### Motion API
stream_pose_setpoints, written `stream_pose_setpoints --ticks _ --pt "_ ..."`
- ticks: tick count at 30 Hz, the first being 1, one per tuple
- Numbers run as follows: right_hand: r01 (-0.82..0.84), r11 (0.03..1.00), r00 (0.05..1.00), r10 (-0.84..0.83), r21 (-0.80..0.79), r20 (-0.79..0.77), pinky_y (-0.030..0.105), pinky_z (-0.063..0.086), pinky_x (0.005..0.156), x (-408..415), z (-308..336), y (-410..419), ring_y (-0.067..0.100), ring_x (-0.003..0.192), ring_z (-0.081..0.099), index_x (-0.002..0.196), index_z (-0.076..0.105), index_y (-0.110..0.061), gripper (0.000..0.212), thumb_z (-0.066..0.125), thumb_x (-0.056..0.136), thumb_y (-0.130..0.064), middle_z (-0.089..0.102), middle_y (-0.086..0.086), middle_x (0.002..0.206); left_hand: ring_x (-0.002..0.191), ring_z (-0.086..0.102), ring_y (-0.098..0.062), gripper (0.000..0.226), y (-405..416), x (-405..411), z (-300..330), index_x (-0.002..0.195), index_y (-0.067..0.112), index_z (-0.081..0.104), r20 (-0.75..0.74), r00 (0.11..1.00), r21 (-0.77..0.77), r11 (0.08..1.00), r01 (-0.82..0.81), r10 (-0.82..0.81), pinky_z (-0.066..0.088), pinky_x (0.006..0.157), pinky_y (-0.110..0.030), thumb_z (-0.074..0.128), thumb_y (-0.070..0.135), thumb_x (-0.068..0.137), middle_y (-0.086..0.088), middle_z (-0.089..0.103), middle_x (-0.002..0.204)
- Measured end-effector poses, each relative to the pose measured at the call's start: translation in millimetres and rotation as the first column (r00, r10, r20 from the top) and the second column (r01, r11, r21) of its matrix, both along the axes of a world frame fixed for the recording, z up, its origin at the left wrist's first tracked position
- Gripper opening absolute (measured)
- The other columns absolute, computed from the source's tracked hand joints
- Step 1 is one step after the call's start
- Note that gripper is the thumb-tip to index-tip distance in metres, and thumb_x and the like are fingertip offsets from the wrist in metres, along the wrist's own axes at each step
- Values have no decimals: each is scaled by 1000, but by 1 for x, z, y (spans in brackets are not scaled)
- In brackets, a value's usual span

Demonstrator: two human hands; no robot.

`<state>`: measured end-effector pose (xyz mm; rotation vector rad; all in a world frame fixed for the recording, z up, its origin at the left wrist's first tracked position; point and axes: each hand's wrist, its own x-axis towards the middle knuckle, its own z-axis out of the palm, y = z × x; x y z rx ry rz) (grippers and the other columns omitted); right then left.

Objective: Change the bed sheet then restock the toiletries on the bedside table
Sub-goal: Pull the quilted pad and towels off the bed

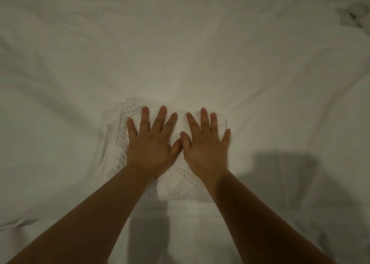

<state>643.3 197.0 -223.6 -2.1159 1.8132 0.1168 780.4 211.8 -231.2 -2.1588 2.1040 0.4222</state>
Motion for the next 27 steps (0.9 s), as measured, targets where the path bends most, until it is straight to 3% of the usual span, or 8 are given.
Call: stream_pose_setpoints --ticks 3,9,13,16,18,21,22,27 --pt "-14 999 999 16 -53 47 46 -7 113 -4 -8 -6 16 145 -13 150 2 -35 62 -3 91 -54 -9 -6 159 145 -15 -31 76 0 -1 -1 150 37 -1 -48 999 -26 1000 -17 16 -11 111 -57 -8 65 79 5 -6 159" --pt "401 916 857 -374 -3 355 37 17 117 -36 6 -15 27 143 19 151 8 -11 77 49 94 -42 16 12 156 147 -5 -22 74 2 11 6 151 31 13 -186 983 -71 997 -19 6 -8 114 -50 -3 56 83 6 7 159" --pt "547 594 331 -801 591 499 46 45 99 -39 21 -18 31 117 54 143 34 -5 92 77 69 -40 52 13 133 147 1 -20 73 24 3 18 149 21 25 -398 908 -73 983 -170 127 -3 116 -40 6 52 86 1 10 158" --pt "291 473 80 -878 832 471 41 54 83 -40 50 -24 31 97 64 122 58 -2 50 72 79 -24 66 16 110 146 4 -16 74 53 -6 31 148 20 27 -560 799 4 965 -264 220 1 119 -36 10 59 87 3 11 157" --pt "172 598 123 -802 783 585 33 56 74 -31 78 -25 25 87 67 115 62 -2 32 65 85 -11 69 13 99 144 13 -10 58 58 -15 54 148 23 27 -714 597 129 907 -402 366 7 120 -32 28 52 97 5 18 156" --pt "73 908 328 -413 412 850 27 55 71 -12 128 -14 17 81 67 97 65 -19 19 64 83 -7 70 0 89 103 61 6 41 48 -19 105 125 20 55 -881 -201 461 688 -560 428 51 87 -18 39 46 97 10 67 114" --pt "20 968 412 -237 251 880 26 53 71 -7 145 -6 14 81 65 93 63 -24 19 66 81 -10 68 -4 88 95 64 4 38 46 -12 117 116 19 59 -858 -345 514 658 -550 381 53 76 -19 35 44 99 12 70 101" --pt "-353 900 571 423 -254 703 9 33 89 -42 162 41 -7 100 49 99 63 -31 25 60 75 -27 59 -21 94 105 65 -24 58 71 40 126 119 16 60 -616 -783 717 474 -512 88 51 91 -43 35 61 92 -3 66 117"
